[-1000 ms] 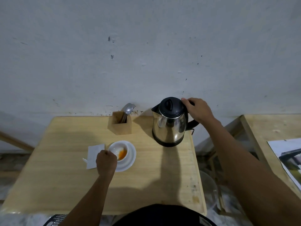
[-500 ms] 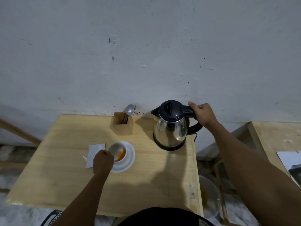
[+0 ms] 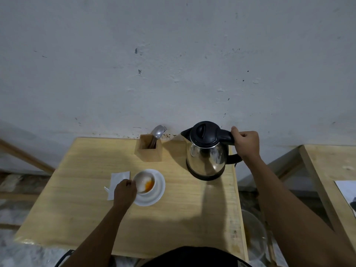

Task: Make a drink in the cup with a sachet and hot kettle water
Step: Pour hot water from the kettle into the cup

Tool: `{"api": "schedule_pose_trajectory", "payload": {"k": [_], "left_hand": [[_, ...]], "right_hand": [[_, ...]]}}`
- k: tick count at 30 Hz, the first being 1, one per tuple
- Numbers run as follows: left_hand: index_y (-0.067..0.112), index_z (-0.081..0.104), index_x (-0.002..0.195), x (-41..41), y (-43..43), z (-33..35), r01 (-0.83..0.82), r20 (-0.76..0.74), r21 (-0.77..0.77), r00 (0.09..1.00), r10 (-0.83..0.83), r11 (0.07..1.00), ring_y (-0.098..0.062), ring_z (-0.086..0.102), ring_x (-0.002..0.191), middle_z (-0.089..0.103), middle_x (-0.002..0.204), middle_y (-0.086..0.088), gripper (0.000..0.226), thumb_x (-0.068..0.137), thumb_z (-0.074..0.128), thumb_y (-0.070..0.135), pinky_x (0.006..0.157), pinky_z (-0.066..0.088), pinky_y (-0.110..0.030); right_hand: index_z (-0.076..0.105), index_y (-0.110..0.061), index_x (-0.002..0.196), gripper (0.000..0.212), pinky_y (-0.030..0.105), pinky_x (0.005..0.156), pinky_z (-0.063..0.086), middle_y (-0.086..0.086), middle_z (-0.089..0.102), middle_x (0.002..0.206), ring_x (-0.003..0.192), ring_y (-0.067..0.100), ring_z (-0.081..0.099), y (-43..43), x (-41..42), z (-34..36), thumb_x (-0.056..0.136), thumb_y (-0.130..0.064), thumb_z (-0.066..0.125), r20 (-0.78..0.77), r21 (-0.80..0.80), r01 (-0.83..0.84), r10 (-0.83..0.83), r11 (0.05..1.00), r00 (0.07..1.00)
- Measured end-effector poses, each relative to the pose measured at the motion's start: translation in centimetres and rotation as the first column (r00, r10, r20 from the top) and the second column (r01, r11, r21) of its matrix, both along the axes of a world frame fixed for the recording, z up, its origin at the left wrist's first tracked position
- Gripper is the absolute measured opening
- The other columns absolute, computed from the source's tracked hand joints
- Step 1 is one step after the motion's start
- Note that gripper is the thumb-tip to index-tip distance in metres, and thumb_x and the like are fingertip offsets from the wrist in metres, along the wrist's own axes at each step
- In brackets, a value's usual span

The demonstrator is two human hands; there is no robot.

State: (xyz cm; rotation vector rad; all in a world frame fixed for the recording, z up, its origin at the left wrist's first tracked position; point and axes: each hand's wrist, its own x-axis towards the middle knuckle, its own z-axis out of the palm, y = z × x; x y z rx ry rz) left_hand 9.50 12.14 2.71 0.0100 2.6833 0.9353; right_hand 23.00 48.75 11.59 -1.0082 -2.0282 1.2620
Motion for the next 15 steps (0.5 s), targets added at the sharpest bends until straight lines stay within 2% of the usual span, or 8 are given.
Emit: {"api": "schedule_pose_trajectory", "payload": {"k": [2,4,10,15], "left_hand": [[-0.012,0.057,0.066,-0.1,-0.3,0.0,0.012,0.022,0.030,1.000,-0.013,0.999,-0.035,0.059,0.067,0.063,0.067,-0.026,0.038,0.091,0.050,0.016,0.061,0.040,-0.034],[-0.012,0.060,0.071,-0.3,-0.5,0.1,0.031,0.031,0.053,0.999,-0.032,0.998,-0.037,0.063,0.071,0.066,0.071,-0.027,0.037,0.091,0.051,0.017,0.065,0.046,-0.037],[0.005,0.064,0.075,-0.5,-0.9,0.4,-0.009,0.110,0.170,0.994,-0.010,0.985,-0.032,0.065,0.078,0.068,0.076,-0.015,0.024,0.089,0.055,0.023,0.079,0.048,-0.041],[0.019,0.063,0.075,-0.7,-2.0,0.6,-0.002,0.185,0.280,0.981,-0.052,0.960,-0.033,0.065,0.083,0.068,0.083,-0.018,0.017,0.090,0.054,0.020,0.075,0.046,-0.037]], "right_hand": [[0.038,0.006,0.046,0.058,0.033,0.049,0.024,0.007,0.027,0.045,0.043,0.021,0.026,-0.5,0.2,0.3,0.087,-0.031,0.058,-0.013,0.002,0.014,-0.014,1.000,1.000],[0.037,0.011,0.049,0.060,0.033,0.049,0.024,0.008,0.028,0.046,0.043,0.021,0.026,-1.2,0.3,0.8,0.084,-0.033,0.057,-0.035,0.006,0.026,-0.026,1.000,0.999],[0.033,0.001,0.044,0.057,0.033,0.049,0.024,0.007,0.026,0.043,0.041,0.020,0.025,-3.6,-0.1,4.5,0.083,-0.034,0.058,-0.032,0.106,-0.078,0.082,0.991,0.996],[0.028,-0.012,0.043,0.062,0.032,0.049,0.023,0.001,0.020,0.041,0.040,0.019,0.022,-6.4,-2.0,7.3,0.081,-0.046,0.062,0.166,0.178,-0.201,0.172,0.963,0.971]]}}
